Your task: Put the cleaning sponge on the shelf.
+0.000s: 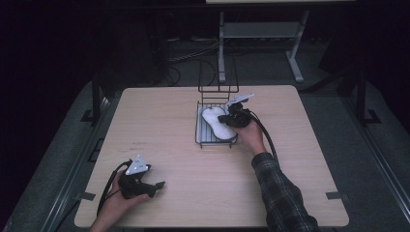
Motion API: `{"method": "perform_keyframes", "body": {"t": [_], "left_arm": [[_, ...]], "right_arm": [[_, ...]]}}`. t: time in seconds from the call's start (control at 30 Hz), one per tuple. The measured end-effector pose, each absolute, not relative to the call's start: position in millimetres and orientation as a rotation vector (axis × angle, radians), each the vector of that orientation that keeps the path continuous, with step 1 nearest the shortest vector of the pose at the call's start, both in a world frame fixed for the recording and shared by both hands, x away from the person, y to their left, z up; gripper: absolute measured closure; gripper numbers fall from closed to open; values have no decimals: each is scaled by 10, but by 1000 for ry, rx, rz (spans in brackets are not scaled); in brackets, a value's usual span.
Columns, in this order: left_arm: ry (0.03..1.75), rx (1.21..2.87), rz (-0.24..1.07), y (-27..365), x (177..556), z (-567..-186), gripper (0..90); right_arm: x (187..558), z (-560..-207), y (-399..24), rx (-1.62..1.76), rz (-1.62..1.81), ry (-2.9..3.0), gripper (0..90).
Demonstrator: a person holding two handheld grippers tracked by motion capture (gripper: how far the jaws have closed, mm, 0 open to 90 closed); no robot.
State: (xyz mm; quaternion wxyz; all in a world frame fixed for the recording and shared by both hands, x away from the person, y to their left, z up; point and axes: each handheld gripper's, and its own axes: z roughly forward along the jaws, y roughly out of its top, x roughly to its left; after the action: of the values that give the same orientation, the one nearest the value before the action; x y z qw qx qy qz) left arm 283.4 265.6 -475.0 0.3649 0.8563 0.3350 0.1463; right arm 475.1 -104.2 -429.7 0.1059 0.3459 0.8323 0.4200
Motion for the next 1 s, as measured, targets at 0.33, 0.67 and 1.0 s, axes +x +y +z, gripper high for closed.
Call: {"method": "perform_keyframes", "body": {"t": [0.33, 0.67, 1.0], "left_arm": [[862, 2199, 375, 2654, 2832, -4751, 130], [862, 2198, 375, 2653, 2832, -4752, 131], [862, 2198, 375, 2653, 2831, -4752, 131]], "right_arm": [[4518, -4234, -1130, 941, 1228, 2499, 895], [4413, -4286, -1049, 898, 1223, 2553, 896], [4371, -4189, -998, 879, 1287, 2542, 895]]}}
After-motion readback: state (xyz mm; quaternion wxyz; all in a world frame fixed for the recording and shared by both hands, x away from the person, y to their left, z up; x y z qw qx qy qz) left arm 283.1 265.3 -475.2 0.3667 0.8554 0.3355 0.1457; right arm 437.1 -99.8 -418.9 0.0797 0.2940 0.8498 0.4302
